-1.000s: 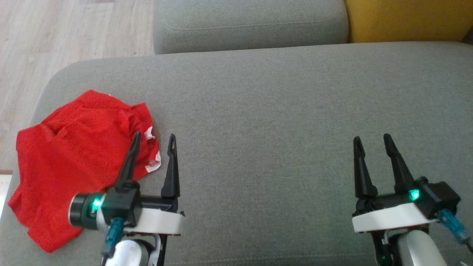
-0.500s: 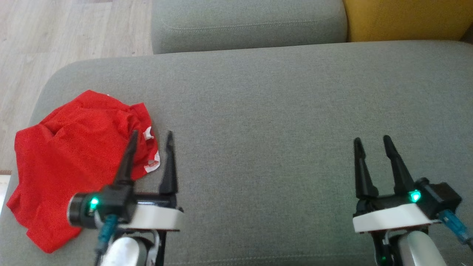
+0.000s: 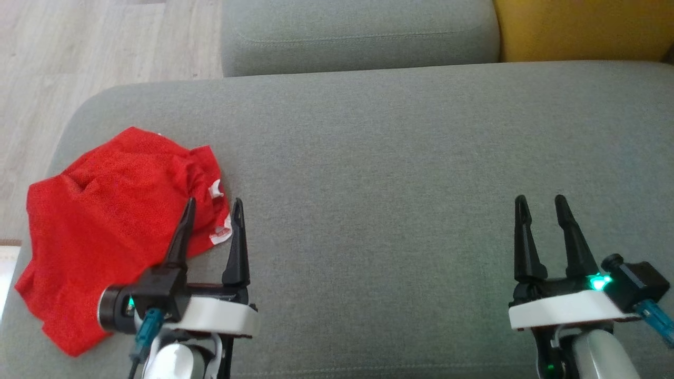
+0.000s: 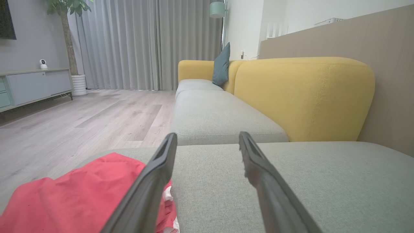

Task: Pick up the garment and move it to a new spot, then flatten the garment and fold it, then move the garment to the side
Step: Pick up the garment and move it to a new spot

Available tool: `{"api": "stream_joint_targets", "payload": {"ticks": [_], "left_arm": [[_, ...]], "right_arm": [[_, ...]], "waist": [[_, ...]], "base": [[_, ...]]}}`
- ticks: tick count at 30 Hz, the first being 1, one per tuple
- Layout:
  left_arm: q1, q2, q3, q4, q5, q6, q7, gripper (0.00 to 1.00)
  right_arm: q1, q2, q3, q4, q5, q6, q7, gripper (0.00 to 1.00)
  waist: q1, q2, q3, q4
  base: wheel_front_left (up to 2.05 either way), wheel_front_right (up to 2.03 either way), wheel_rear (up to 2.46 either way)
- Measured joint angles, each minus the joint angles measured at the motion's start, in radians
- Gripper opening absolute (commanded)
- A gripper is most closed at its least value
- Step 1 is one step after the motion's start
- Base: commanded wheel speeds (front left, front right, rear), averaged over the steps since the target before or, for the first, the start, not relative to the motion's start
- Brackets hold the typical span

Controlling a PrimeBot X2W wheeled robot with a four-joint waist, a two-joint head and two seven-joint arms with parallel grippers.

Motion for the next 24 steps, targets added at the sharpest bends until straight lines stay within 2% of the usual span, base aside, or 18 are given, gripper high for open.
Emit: {"api": "stream_joint_targets", "payload": {"ticks": [10,24], "left_arm": [[-0.001,-0.002,0.031,0.002,0.0,0.005,0.0,1.0],[0.026,-0.003,0.092,-0.003,0.007,0.011,0.0,1.0]], "right_arm": [[0.002,0.0,0.028,0.003,-0.001,0.0,0.0,1.0],[0.027,-0.001,0.069,0.011,0.002,0.0,0.0,1.0]], "waist": [[0.0,0.0,-0.008,0.085],[0.0,0.0,-0.031,0.305]], "base": [[0.0,0.0,0.0],[0.0,0.0,0.0]]}}
